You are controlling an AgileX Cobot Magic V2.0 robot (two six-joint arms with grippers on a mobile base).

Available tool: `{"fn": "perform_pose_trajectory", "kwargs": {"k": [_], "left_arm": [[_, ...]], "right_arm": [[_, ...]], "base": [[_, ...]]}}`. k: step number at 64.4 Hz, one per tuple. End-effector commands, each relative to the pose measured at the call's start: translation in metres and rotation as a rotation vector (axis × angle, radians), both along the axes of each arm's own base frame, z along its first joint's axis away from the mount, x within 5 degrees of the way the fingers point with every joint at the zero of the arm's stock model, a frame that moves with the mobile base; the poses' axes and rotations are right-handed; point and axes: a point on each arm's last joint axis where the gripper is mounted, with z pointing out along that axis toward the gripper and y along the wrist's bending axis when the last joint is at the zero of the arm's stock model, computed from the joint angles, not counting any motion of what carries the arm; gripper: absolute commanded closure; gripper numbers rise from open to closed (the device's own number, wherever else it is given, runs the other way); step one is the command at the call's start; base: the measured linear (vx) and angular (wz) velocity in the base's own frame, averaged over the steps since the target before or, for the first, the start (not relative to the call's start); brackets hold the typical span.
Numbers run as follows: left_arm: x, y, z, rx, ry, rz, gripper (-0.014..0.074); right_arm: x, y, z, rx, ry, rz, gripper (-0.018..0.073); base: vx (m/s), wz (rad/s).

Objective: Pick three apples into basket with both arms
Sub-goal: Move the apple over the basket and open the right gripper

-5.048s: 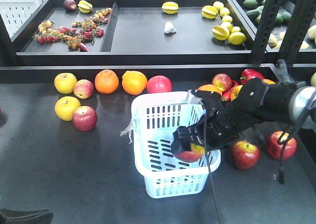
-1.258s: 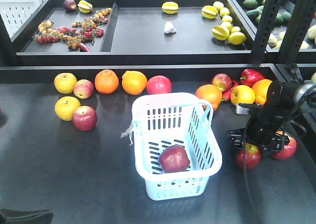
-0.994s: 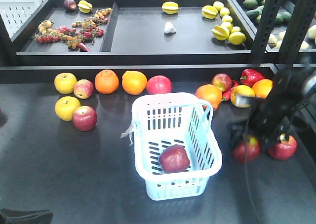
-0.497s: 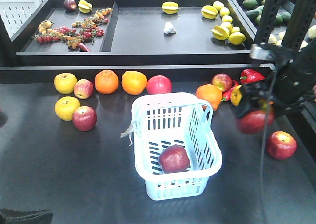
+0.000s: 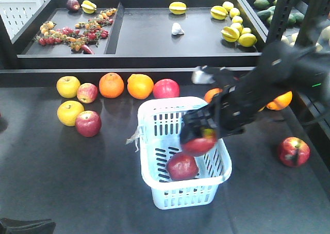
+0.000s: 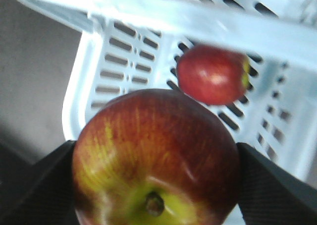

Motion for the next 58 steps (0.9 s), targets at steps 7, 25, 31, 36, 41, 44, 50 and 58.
{"fn": "perform_pose_trajectory", "kwargs": {"k": [7, 25, 31, 36, 41, 44, 50, 58], "left_arm": [[0.004, -0.002, 0.012, -0.055, -0.052, 0.027, 0.0604], [0.004, -0.002, 0.012, -0.055, -0.052, 0.027, 0.0604], [0.004, -0.002, 0.012, -0.055, -0.052, 0.027, 0.0604], [0.004, -0.002, 0.012, -0.055, -0.052, 0.027, 0.0604], [0.004, -0.002, 0.012, -0.055, -0.052, 0.027, 0.0604], [0.004, -0.002, 0.012, -0.055, -0.052, 0.027, 0.0604], [0.004, -0.002, 0.012, -0.055, -0.052, 0.027, 0.0603], [0.004, -0.002, 0.012, -0.055, -0.052, 0.027, 0.0603]], "right_arm": [[0.016, 0.012, -0.007, 0.075, -0.052, -0.057, 0.0563], [0.027, 0.016, -0.045, 0.042, 0.002, -0.054, 0.054], [0.029, 0.016, -0.046, 0.041, -0.01, -0.047, 0.049], [0.029, 0.017, -0.044, 0.049, -0.022, -0.029, 0.041], [0.03, 0.017, -0.044, 0.049, -0.035, -0.019, 0.0306], [0.031, 0.017, -0.044, 0.05, -0.044, -0.024, 0.0234], [0.031, 0.017, -0.044, 0.051, -0.051, -0.027, 0.008], [0.031, 0.017, -0.043, 0.053, -0.049, -0.028, -0.0062]], "base": [[0.0, 0.0], [0.0, 0.0], [0.0, 0.0], [0.0, 0.0], [0.0, 0.0], [0.0, 0.0], [0.0, 0.0], [0.0, 0.0]]}}
